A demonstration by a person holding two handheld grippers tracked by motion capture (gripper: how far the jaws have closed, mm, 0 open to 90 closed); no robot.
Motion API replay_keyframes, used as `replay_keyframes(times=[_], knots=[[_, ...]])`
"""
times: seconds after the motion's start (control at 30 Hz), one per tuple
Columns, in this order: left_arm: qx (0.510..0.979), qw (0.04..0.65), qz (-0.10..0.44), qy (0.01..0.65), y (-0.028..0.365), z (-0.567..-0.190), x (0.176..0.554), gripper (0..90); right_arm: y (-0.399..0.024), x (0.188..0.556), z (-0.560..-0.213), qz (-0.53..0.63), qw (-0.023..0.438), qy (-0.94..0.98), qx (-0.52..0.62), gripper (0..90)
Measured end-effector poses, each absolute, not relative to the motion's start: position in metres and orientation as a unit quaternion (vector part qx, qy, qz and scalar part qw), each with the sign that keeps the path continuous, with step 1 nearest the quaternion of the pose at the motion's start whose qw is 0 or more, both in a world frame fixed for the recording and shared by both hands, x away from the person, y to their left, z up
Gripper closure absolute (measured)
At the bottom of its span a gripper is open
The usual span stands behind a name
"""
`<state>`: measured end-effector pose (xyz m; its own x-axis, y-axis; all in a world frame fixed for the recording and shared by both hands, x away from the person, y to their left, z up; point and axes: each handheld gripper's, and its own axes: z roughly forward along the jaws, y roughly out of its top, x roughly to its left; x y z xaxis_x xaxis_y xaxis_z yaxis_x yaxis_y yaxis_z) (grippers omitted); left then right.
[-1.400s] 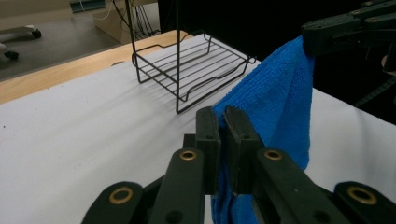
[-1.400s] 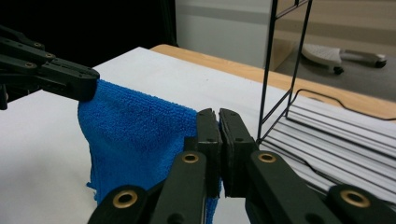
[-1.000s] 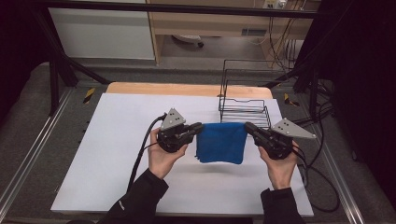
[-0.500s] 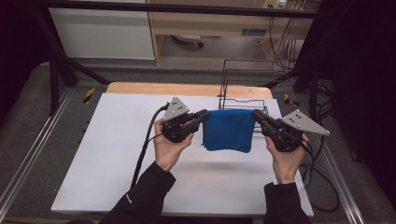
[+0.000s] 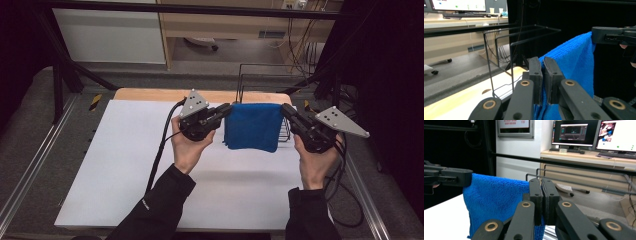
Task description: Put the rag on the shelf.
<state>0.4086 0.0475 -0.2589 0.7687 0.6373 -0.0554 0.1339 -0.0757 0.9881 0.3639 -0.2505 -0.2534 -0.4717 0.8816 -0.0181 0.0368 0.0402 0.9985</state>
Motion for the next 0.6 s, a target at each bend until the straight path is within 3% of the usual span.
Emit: replay_keyframes(times=[0.6], knots=[[0.684, 0.647, 0.216, 0.259, 0.024, -0.22, 0.428, 85.0, -0.268, 0.376, -0.219, 0.599, 0.398, 0.589, 0.368, 88.2]])
